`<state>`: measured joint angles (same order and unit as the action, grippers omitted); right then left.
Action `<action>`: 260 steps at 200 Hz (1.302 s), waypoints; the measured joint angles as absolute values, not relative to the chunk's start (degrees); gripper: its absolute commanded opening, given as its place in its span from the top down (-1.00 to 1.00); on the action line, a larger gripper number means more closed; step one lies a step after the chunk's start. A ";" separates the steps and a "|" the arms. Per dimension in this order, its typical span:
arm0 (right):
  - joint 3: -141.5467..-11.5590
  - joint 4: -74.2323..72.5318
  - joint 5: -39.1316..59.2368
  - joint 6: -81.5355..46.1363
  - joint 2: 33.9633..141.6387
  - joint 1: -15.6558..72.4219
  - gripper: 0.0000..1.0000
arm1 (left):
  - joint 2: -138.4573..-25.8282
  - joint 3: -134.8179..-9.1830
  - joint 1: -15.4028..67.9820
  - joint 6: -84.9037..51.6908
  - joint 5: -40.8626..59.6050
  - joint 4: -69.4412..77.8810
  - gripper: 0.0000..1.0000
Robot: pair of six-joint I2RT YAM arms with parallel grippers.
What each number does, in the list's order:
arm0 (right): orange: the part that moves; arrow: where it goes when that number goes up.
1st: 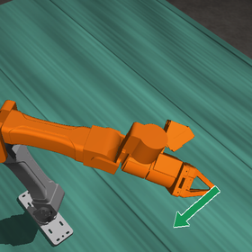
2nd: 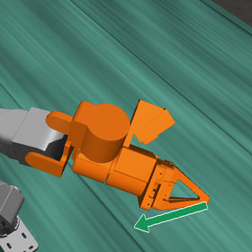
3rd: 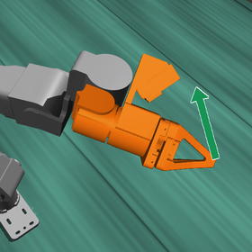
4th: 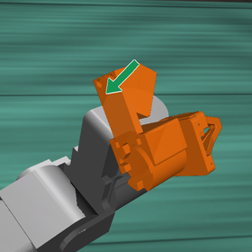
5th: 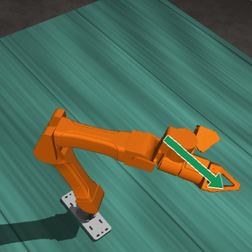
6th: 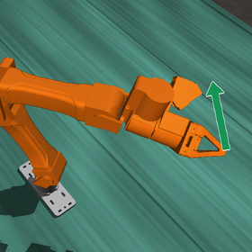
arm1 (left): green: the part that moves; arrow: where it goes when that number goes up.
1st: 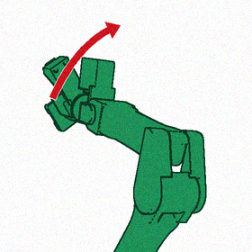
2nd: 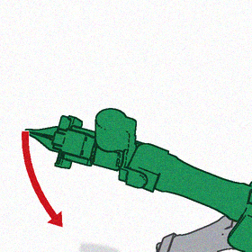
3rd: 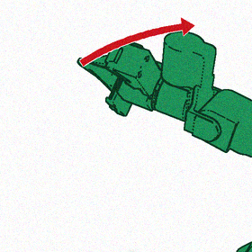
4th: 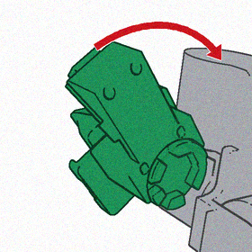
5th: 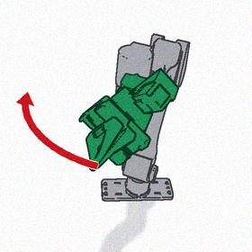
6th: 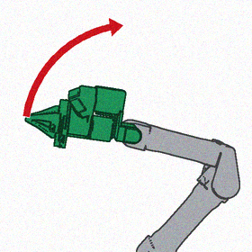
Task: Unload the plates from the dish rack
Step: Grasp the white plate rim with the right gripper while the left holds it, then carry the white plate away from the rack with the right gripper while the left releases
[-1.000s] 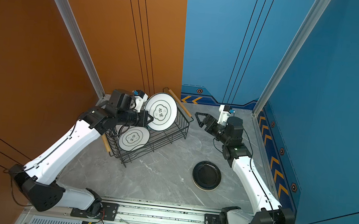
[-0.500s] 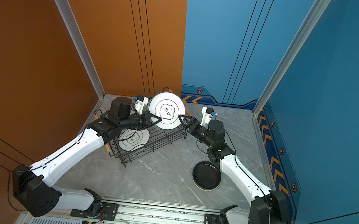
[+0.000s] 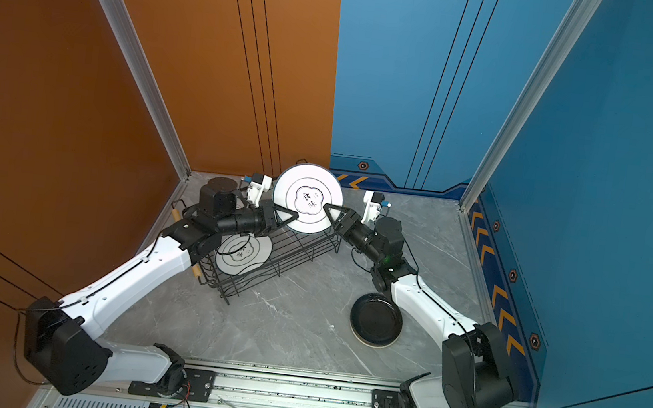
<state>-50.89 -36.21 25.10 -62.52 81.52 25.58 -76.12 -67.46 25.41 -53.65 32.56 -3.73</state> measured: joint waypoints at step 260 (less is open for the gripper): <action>-60.10 -13.78 29.52 -49.58 70.24 13.69 1.00 | -70.83 -67.22 22.17 -39.57 26.85 -13.37 -0.96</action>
<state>-60.10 -13.78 29.52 -49.58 70.24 13.69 -70.83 -67.22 22.17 -39.57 26.85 -13.37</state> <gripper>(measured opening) 0.082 0.979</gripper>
